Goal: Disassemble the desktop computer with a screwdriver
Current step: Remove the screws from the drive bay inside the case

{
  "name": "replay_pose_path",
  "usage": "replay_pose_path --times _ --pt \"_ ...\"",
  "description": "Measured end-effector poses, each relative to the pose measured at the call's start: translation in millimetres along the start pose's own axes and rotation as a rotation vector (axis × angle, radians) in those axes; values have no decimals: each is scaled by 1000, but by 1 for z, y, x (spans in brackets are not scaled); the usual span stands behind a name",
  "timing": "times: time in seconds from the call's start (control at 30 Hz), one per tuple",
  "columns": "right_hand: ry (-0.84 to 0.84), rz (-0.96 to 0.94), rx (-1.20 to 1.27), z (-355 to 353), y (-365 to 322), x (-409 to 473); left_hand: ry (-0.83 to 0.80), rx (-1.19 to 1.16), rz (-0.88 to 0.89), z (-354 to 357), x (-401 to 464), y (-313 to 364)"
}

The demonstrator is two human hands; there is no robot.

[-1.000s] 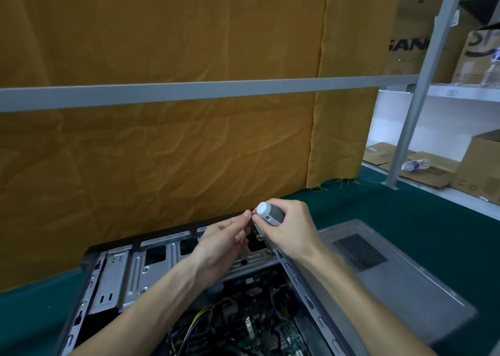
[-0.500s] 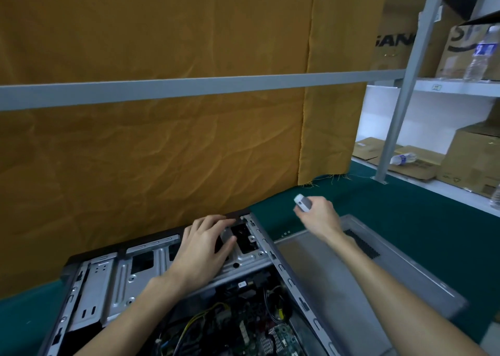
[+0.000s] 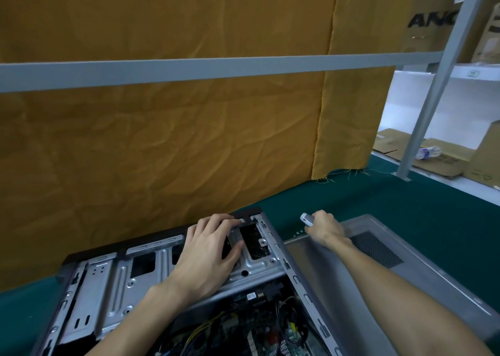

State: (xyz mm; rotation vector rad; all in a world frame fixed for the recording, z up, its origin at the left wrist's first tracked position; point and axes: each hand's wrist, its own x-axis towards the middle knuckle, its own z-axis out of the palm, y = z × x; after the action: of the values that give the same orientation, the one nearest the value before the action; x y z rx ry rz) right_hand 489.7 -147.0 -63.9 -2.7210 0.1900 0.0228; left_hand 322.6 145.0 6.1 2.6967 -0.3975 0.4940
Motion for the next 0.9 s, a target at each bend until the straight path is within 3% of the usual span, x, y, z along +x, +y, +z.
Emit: replay_pose_path --times 0.13,0.33,0.9 --pt "33 -47 72 -3 -2 -4 0 3 -2 -1 -1 0" --pt "-129 -206 -9 -4 -17 -18 2 17 -7 -1 -1 2" --pt "-134 -130 -75 0 -25 0 -4 19 3 0 -1 -1"
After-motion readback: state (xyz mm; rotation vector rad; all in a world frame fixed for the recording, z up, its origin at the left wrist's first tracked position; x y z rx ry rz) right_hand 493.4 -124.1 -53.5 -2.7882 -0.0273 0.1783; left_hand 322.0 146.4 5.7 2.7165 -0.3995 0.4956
